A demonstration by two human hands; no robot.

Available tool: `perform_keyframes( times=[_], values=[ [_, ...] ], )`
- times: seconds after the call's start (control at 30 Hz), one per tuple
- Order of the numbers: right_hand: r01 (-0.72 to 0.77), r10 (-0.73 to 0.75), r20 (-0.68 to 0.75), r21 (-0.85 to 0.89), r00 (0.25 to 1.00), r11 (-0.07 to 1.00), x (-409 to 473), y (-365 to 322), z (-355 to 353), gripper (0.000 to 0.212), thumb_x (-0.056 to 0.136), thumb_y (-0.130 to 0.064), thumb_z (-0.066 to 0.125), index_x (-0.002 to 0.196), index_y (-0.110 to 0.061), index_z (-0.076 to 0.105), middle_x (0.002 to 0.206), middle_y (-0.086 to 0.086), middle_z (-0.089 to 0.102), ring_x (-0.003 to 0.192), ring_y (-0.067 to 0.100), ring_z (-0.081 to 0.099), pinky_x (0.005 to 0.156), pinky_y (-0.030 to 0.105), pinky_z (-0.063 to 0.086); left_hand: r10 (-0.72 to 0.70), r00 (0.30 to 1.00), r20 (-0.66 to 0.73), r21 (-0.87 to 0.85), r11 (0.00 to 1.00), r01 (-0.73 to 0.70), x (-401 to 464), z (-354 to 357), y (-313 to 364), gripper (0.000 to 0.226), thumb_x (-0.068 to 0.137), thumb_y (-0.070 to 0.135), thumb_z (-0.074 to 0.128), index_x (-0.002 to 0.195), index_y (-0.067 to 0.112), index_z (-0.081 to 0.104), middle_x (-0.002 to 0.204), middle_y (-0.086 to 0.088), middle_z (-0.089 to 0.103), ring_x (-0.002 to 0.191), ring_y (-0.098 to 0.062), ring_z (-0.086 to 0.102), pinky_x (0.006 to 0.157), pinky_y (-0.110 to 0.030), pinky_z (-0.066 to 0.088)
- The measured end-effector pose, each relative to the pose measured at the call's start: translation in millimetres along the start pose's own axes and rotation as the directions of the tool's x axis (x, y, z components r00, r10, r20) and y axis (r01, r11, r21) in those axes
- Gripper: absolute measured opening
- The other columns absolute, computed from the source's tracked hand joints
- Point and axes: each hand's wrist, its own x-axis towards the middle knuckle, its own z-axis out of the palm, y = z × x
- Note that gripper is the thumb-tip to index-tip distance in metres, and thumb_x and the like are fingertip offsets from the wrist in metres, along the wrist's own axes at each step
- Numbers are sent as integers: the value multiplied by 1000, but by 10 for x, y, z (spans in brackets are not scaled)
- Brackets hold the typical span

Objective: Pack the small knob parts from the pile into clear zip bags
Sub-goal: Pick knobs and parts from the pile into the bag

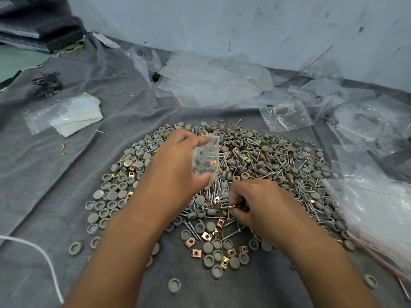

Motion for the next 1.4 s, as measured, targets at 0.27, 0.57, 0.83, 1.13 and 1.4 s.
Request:
perform_keyframes(
  times=[0.27,0.57,0.83,1.13,1.4],
  values=[
    [-46,99,-162,304,982,951,-11,47,-17,16,89,-39,70,83,-37,55,78,-15,63,69,-1,61,55,17,48,-5,1000,6,0,1000,5,-1,-6,19,71,74,33,85,138,29,54,119,24,42,101,9,39,74,1,33],
    [196,174,-264,922,949,334,153,-122,-198,19,82,-22,77,92,-11,66,88,5,77,73,8,71,62,19,54,-9,1000,6,-24,1000,9,-16,-25,55,69,73,35,82,137,31,55,114,26,40,92,8,45,82,9,27],
    [212,175,-503,620,847,756,256,-287,-76,7,85,-25,79,89,-24,73,86,-19,72,85,-1,68,72,11,51,-3,999,33,19,1000,2,-9,-15,70,69,76,40,78,139,35,51,118,26,41,102,8,42,71,-1,30],
    [164,-13,-616,188,787,968,250,-271,11,29,93,-34,63,119,-24,73,121,-8,60,109,6,48,88,15,41,4,1000,27,1,1000,-4,-19,-19,85,62,79,39,76,137,35,53,119,23,45,101,7,44,79,-5,35],
    [240,-122,-747,51,653,969,237,-96,-128,18,95,-13,68,111,-11,76,117,0,70,110,19,59,96,29,48,208,974,-91,53,978,-204,-42,-148,202,48,81,20,73,127,28,65,118,14,61,105,-3,53,94,-17,39]
  ],
)
